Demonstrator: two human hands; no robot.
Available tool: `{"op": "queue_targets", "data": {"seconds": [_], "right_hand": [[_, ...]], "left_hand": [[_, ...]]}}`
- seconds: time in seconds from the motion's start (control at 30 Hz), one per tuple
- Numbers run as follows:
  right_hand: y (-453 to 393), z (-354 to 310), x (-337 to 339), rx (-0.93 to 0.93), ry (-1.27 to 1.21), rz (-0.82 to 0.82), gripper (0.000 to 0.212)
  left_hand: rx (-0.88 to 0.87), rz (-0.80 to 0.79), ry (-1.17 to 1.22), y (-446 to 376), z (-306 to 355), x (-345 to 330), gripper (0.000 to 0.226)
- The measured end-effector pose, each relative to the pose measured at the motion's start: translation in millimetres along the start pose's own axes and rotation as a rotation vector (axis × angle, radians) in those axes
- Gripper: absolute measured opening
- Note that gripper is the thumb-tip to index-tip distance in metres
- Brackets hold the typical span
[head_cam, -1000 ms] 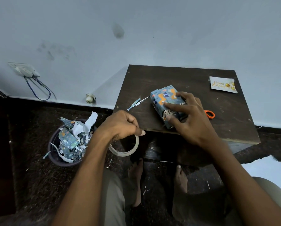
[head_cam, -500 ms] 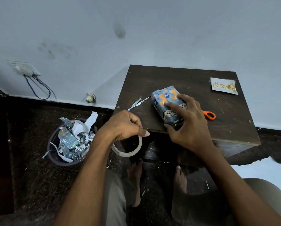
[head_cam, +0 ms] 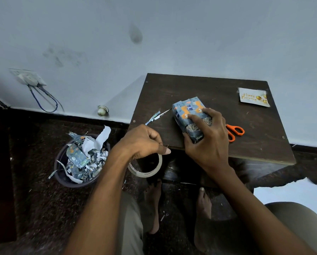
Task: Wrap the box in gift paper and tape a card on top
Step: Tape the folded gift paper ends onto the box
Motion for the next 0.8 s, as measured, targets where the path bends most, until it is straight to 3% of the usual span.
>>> {"op": "queue_targets", "data": {"seconds": [0.2,0.37,0.5,0.6,0.7,0.8], "right_hand": [[-0.6,-1.7,-1.7,-0.012,0.022,-0.109,0.099],[-16.4,4.3,0.6,0.022,-0.12,-0.293,0.116],[-26.8,10.2,9.2,0.061,-0.038,-0.388,0.121],[-29.4,6.9,23.9,0.081,-0.043,-0.297,0.114],[-23.4,-1.6,37.2,0.03,-0.368,-0.219,0.083],[-13.2,-10.4,38.4,-0.02,-0.625,-0.29,0.052]], "left_hand": [[0.001,0.004,0.0,-1.2,2.4,-1.5,0.035],[-0.003,0.012,-0.017,-1.8,4.2,-2.4,0.034],[-0.025,0.004,0.007,-1.2,6.9,-2.2,0.028],[-0.05,-0.013,0.053,0.8,12.9,-3.6,0.025],[-0.09,-0.06,0.127,2.9,20.6,-6.6,0.025],[-0.145,-0.133,0.231,6.7,28.8,-9.9,0.026]]}}
Point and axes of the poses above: each hand's wrist, its own y-axis away from the middle knuckle, its own x-axis out of the back of the hand, z = x × y, the point moved 6 cm from there along -y, towards the middle knuckle, and after that the axes turned 1 degree about -y, right-handed, at the moved point
